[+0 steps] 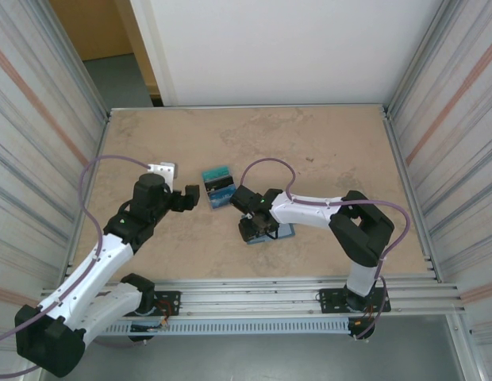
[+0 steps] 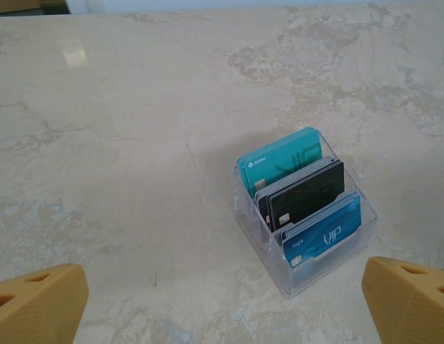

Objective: Take the credit cards out of the card holder

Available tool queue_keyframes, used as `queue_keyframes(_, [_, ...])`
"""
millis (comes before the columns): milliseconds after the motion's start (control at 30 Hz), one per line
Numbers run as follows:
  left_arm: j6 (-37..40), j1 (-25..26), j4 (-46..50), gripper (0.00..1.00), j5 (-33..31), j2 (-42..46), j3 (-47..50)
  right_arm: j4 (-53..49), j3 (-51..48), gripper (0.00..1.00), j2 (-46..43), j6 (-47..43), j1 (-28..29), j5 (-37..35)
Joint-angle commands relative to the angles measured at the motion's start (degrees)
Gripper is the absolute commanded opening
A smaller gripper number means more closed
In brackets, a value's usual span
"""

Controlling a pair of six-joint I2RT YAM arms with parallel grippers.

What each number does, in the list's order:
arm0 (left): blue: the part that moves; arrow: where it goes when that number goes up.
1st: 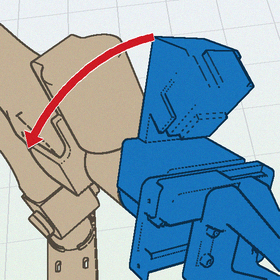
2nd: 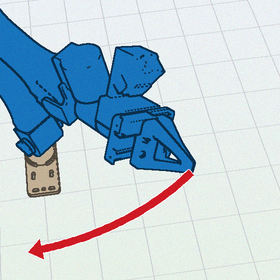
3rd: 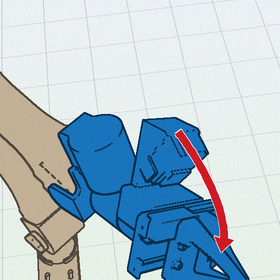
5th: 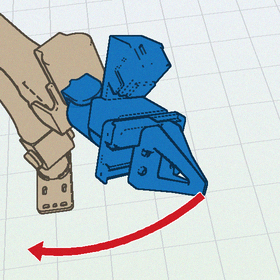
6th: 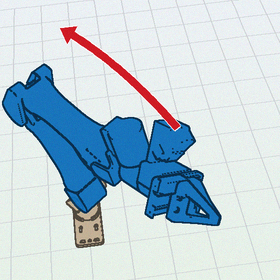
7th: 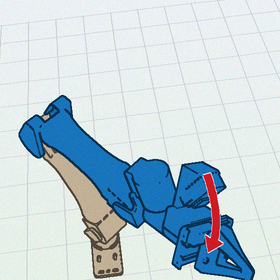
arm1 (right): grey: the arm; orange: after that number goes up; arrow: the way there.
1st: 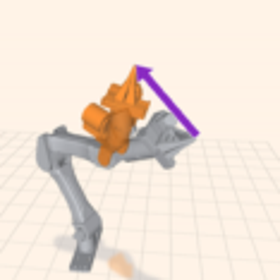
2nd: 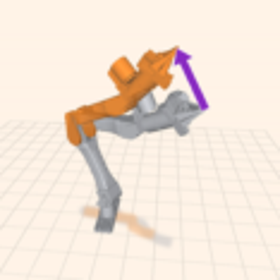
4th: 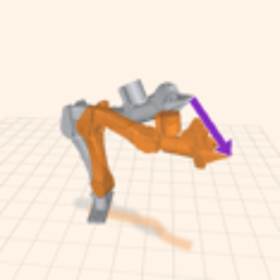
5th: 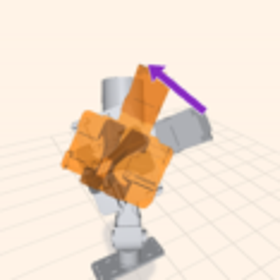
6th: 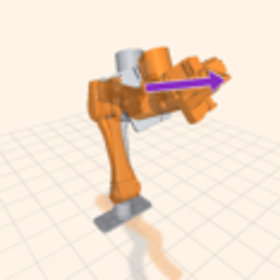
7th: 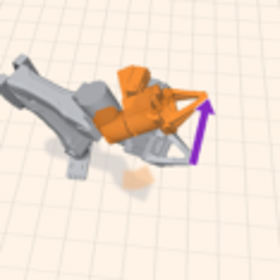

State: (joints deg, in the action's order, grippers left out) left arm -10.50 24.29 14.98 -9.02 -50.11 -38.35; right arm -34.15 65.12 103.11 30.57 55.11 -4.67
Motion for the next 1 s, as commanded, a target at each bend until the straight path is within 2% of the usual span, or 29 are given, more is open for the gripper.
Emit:
queue_keyframes(0, [0.7,0.2,0.2,0.99,1.2,-0.2,-2.2,-0.6,-1.0,0.59,1.5,-0.6,-0.3,0.3])
queue_keyframes(300, [0.7,0.2,0.3,0.99,1.4,0.0,-2.5,-0.9,-1.5,0.55,2.4,-0.9,-0.2,-0.3])
queue_keyframes(533, [0.8,0.2,0.3,0.99,1.8,0.0,-2.9,-0.7,-1.2,0.39,1.5,-0.8,-0.3,-0.7])
queue_keyframes(667, [1.1,0.3,0.6,0.98,2.1,0.1,-3.4,-0.2,-1.0,0.35,0.1,-0.8,-0.7,-0.3])
queue_keyframes(967, [1.4,0.3,1.1,0.99,3.0,0.5,-4.3,0.4,-1.1,0.31,-3.1,-0.9,-1.8,0.6])
